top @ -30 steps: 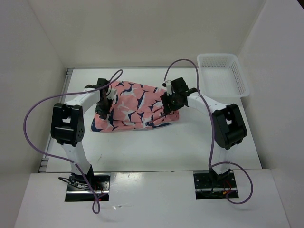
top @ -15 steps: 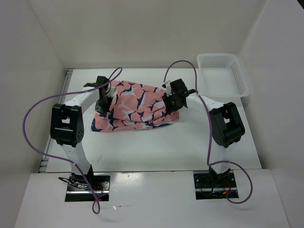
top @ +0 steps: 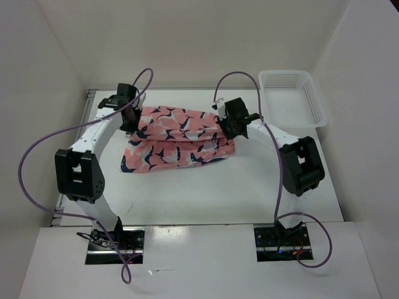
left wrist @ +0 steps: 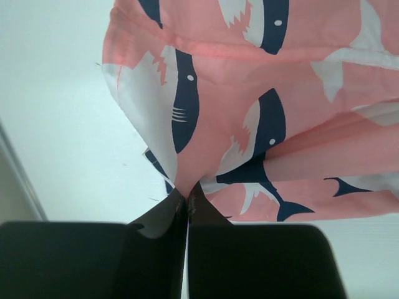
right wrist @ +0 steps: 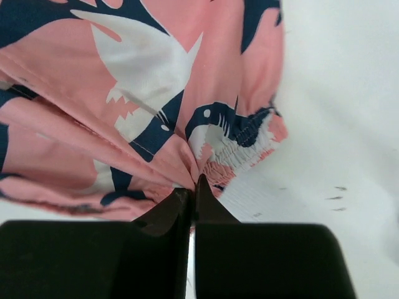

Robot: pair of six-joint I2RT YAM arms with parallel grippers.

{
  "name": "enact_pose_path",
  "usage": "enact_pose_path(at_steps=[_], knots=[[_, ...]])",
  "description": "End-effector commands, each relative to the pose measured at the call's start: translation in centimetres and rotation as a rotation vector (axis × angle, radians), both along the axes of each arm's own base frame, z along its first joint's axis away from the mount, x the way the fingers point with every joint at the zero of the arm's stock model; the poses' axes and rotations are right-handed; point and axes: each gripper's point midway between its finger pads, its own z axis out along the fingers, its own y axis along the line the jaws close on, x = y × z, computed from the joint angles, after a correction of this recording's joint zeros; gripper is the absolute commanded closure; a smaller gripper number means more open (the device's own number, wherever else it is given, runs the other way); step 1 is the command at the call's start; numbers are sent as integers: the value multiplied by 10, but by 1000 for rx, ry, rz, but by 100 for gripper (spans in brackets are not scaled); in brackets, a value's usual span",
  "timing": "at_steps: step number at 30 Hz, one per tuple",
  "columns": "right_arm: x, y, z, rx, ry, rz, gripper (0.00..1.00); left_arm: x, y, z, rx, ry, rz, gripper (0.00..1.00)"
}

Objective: Fold and stack the shorts
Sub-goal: Fold the shorts

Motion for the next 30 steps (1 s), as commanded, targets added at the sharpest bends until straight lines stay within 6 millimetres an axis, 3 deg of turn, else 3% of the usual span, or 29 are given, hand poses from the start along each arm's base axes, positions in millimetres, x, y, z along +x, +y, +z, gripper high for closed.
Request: enact_pose_path(at_steps=[1,5,10,12,17,18,20,24,25,27,30], knots=[[6,-18,64,-30,-133,60,100,-11,18,47,69,-64,41,100],[-21,-12,57,-81,-84,208,100,-51,16,30,56,88,21,100],[-61,0,19,-173,37,374,100,-106,3,-16,100,283,-48,100],[-74,-4,1,-205,87,412,100,-116,0,-24,95,324,-63,100],[-92,-7,-19,-275,119,478,97,-136,-1,-47,114,419,-84,99],[-94,-4,-21,-288,107,496,87,-141,-5,-54,112,447,-99,97],[-93,-6,-23,-299,105,489,81,-142,-10,-57,103,462,-112,95],[-88,-15,-15,-344,69,456,50,-159,-14,-63,83,520,-128,72],[-85,-16,-14,-350,58,449,45,-169,-14,-64,80,556,-129,58],[-83,-15,0,-338,20,443,37,-169,-13,-55,75,526,-130,49],[-85,-19,20,-318,-19,440,26,-182,-14,-36,56,534,-134,47]])
